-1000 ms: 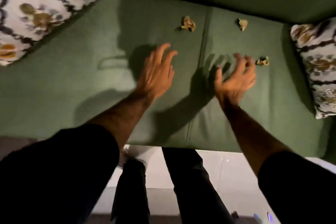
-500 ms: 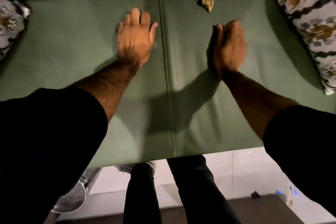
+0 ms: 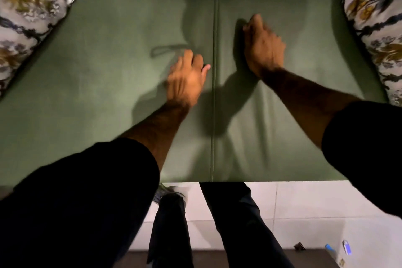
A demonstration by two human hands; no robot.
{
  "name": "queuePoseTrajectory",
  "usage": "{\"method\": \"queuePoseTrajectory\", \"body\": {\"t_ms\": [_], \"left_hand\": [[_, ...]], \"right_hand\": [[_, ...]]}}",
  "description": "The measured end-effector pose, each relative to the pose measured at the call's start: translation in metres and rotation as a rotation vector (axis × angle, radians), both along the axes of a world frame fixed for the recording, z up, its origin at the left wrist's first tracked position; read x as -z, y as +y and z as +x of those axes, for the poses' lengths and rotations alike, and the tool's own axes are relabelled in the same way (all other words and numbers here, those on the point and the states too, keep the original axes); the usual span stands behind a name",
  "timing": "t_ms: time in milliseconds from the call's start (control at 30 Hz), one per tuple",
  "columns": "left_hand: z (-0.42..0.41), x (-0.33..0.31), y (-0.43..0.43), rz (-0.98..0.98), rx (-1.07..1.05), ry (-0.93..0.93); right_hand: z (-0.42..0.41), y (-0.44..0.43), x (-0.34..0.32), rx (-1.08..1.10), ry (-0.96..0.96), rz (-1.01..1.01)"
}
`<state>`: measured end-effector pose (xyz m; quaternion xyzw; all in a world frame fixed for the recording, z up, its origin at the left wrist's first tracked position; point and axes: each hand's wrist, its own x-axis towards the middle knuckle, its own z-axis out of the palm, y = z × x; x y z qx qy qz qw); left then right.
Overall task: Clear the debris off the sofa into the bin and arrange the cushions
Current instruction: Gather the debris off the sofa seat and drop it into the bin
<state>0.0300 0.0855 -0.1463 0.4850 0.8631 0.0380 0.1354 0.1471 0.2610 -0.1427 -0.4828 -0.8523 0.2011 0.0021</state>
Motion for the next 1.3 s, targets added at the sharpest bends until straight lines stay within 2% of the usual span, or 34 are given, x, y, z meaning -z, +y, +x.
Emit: {"method": "queuePoseTrajectory", "body": {"t_ms": [67,167,267,433,533,633,733,833,933,1033,1133,1300], "left_hand": [[0.009,-0.003,-0.033,0.076,-0.014,-0.055],[0.024,-0.007,-0.104,0.060,-0.131,-0.136],[0.040,-0.008,-0.203,0.100,-0.205,-0.123],[0.060,-0.005,-0.388,0.012,-0.535,-0.191],[0.055,-0.006,-0.476,-0.040,-0.769,-0.156],[0.035,0.001,-0.540,-0.007,-0.929,-0.196],[0.008,0.022,-0.575,-0.029,-1.058,-0.284],[-0.016,0.044,-0.594,-0.001,-1.122,-0.380],[-0.024,0.050,-0.604,0.071,-1.257,-0.516],[-0.020,0.034,-0.608,0.089,-1.289,-0.584],[-0.017,0.001,-0.602,0.193,-1.304,-0.554],[-0.052,-0.050,-0.540,0.537,-1.041,-0.355]], "right_hand": [[-0.004,-0.055,-0.004,-0.105,0.000,-0.059],[-0.007,-0.153,-0.009,-0.314,0.030,-0.090],[-0.015,-0.255,-0.011,-0.478,0.049,-0.192],[-0.038,-0.412,-0.013,-0.631,0.047,-0.401],[-0.058,-0.501,-0.004,-0.723,0.053,-0.480],[-0.081,-0.581,0.009,-0.705,-0.017,-0.597],[-0.105,-0.634,0.028,-0.749,0.057,-0.588],[-0.128,-0.663,0.052,-0.873,-0.158,-0.562],[-0.132,-0.671,0.060,-0.822,-0.224,-0.661],[-0.122,-0.662,0.043,-0.783,-0.119,-0.754],[-0.113,-0.640,0.017,-0.735,-0.010,-0.766],[-0.140,-0.551,-0.031,-0.634,0.186,-0.616]]}}
